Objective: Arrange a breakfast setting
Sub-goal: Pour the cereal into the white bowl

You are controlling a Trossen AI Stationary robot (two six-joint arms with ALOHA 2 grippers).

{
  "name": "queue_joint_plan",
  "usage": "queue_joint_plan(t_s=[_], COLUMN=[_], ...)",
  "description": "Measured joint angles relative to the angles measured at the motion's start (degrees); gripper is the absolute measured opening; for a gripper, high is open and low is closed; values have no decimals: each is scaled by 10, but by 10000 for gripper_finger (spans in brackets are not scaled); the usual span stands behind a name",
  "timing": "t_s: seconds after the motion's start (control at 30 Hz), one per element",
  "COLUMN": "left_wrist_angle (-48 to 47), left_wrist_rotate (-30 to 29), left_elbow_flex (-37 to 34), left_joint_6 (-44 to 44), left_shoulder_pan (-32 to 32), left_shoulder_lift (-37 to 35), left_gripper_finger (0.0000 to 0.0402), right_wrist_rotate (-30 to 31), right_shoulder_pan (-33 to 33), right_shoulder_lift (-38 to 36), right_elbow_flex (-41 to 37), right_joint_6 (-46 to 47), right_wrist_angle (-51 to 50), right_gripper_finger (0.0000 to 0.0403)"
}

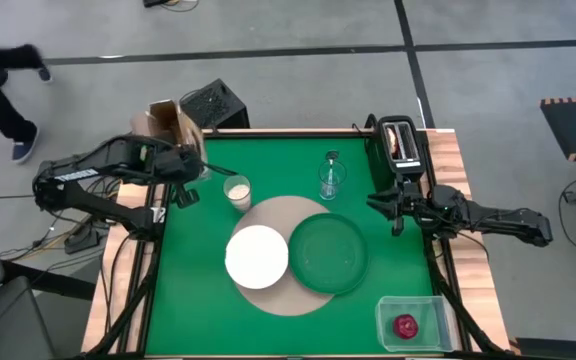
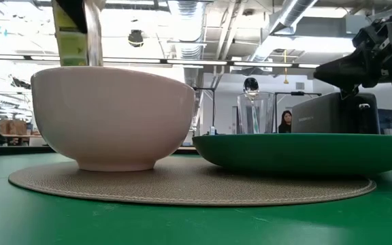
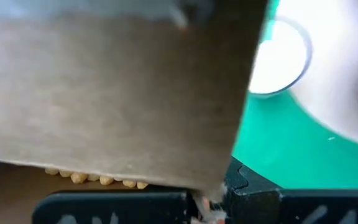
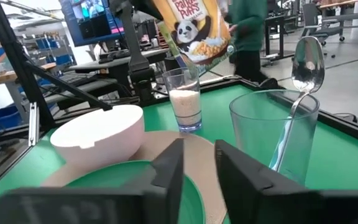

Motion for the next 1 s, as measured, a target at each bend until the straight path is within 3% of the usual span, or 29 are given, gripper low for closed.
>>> queue_joint_plan(t_s=[0.23, 0.4, 0.7, 1.0], left_wrist_angle=[1, 2, 86, 207], left_wrist_rotate=[-17, -45, -33, -5], left_elbow_flex=[69, 116, 153, 153], left_joint_6=[-21, -37, -33, -20], left_shoulder_pan=[-44, -51, -51, -51], left_shoulder_lift=[4, 4, 4, 4], left_gripper_finger=[0, 0, 0, 0], right_wrist_rotate=[1, 29, 40, 51], right_shoulder_pan=[6, 6, 7, 42], right_shoulder_lift=[0, 0, 3, 68], right_elbow_flex=[0, 0, 0, 0], right_joint_6=[0, -23, -101, -202], right_wrist_angle=[9, 9, 31, 158], right_gripper_finger=[256, 306, 324, 322])
